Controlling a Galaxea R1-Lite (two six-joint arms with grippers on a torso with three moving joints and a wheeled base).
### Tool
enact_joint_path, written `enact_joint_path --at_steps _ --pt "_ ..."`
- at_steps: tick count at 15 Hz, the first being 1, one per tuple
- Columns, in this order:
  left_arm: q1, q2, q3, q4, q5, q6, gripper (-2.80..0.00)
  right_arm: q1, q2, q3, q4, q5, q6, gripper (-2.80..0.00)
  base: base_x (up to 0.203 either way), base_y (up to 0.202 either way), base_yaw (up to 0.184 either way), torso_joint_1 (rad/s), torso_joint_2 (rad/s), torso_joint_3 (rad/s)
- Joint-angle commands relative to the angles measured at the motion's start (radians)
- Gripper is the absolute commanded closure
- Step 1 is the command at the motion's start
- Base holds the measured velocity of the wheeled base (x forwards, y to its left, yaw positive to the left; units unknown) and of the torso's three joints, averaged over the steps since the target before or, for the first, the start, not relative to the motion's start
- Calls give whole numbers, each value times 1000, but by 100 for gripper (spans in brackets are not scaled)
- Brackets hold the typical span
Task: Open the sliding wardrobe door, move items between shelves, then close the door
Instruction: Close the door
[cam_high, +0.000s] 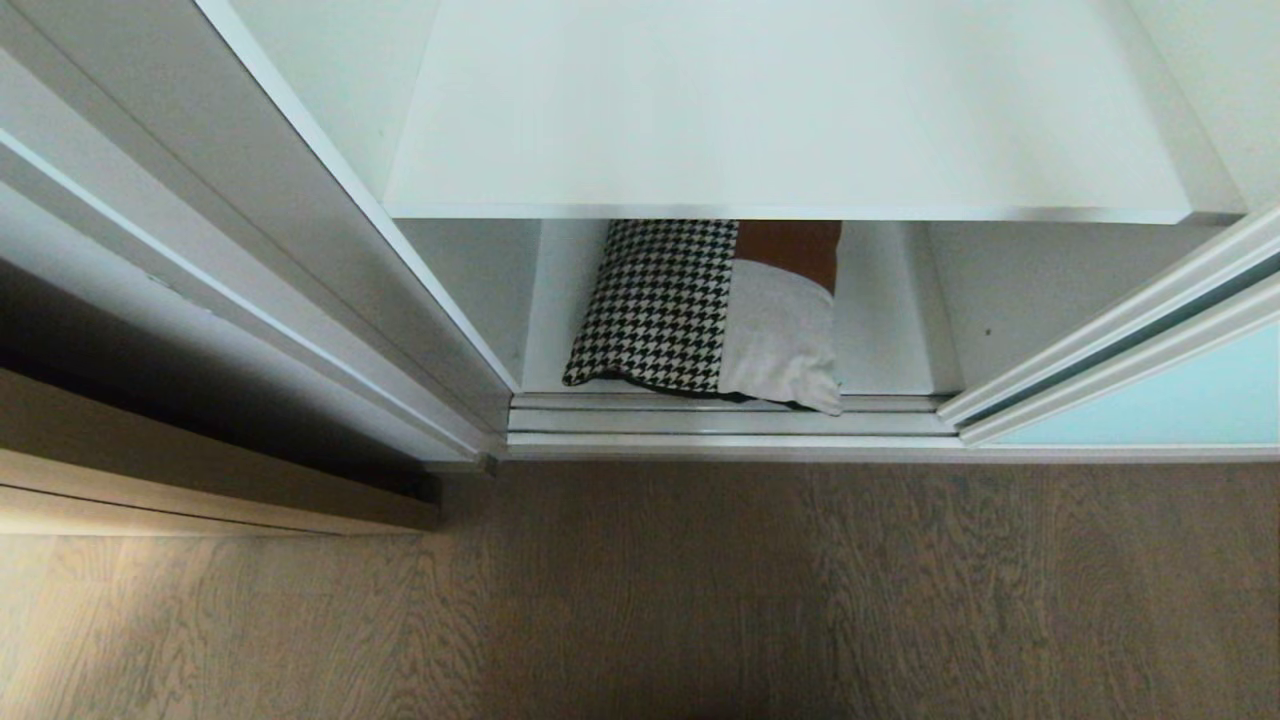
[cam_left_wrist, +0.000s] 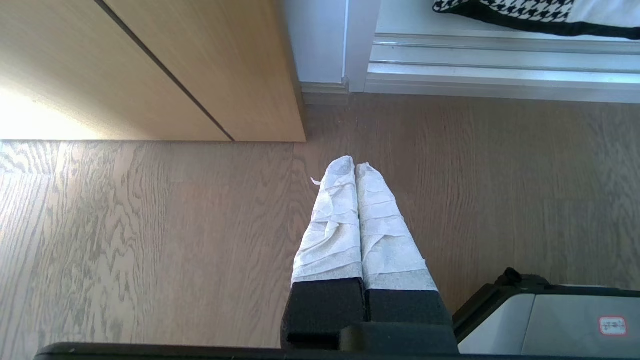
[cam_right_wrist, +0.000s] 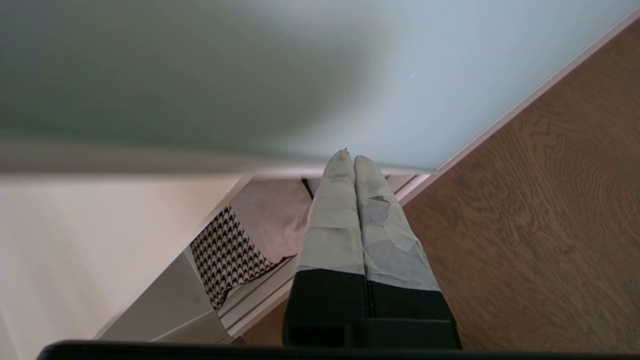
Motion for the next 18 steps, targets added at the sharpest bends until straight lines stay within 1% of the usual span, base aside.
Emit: enact_joint_path --at_steps 1,4,9,11,14,18 --pt "0 0 0 0 0 0 0 0 36 -14 0 4 6 0 0 0 0 0 0 0" --pt "0 0 0 0 0 0 0 14 70 -60 -11 5 9 0 0 0 0 0 0 0" --pt "0 0 0 0 0 0 0 91 112 -114 -35 6 1 0 0 0 0 0 0 0" --pt "0 0 0 0 0 0 0 98 115 -114 -34 6 1 0 0 0 0 0 0 0" --pt "0 1 0 0 0 0 0 131 85 -113 -26 3 3 0 0 0 0 0 0 0" --pt "0 0 0 0 0 0 0 185 19 -67 -18 4 5 0 0 0 0 0 0 0"
